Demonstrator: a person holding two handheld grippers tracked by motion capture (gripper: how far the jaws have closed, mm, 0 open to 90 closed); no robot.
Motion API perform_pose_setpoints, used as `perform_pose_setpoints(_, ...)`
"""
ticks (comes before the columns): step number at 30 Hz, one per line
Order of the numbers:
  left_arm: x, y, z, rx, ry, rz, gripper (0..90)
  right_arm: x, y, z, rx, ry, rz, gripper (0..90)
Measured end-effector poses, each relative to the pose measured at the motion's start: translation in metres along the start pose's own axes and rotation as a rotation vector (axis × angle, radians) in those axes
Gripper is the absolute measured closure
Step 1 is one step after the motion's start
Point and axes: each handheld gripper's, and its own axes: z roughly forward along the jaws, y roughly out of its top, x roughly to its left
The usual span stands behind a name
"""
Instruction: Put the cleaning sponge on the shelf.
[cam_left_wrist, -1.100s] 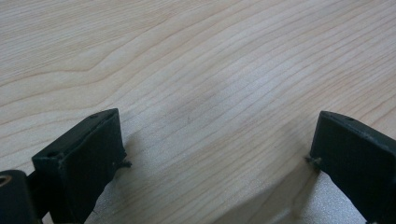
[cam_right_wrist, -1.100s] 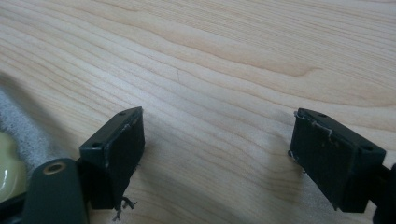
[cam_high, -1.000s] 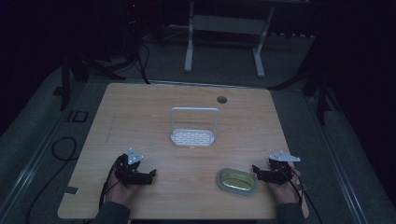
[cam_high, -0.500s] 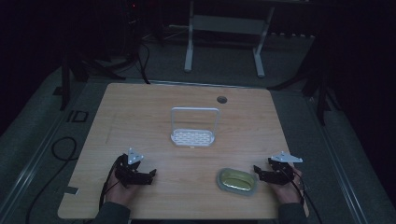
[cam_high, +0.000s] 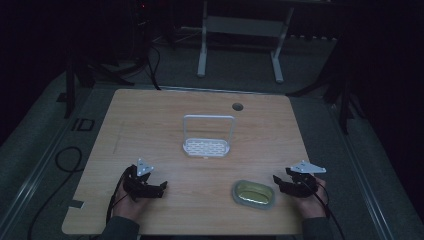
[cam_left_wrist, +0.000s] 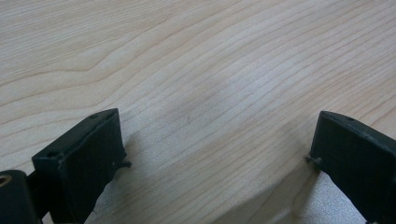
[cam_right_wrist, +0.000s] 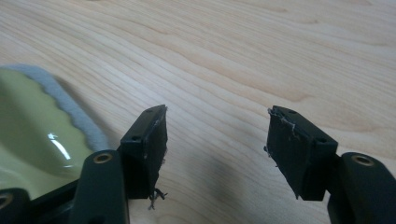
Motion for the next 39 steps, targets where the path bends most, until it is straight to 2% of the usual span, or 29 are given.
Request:
perform_pose_setpoints(3, 0.0, 0.0, 0.0, 0.0, 0.0, 0.0, 2.7, 0.001, 0.003, -0.003, 0.006, 0.032, -0.002, 42.5)
perform_pose_setpoints(9, 0.0, 0.0, 0.0, 0.0, 0.001, 0.001, 2.7, 0.004, 0.009, -0.008, 0.022, 0.051, -0.029, 48.0)
perform_pose_setpoints(39, 0.0, 0.0, 0.0, 0.0, 0.0, 0.0, 2.7, 0.023, 0.038, -0.019, 0.087, 0.105, -0.211, 50.6)
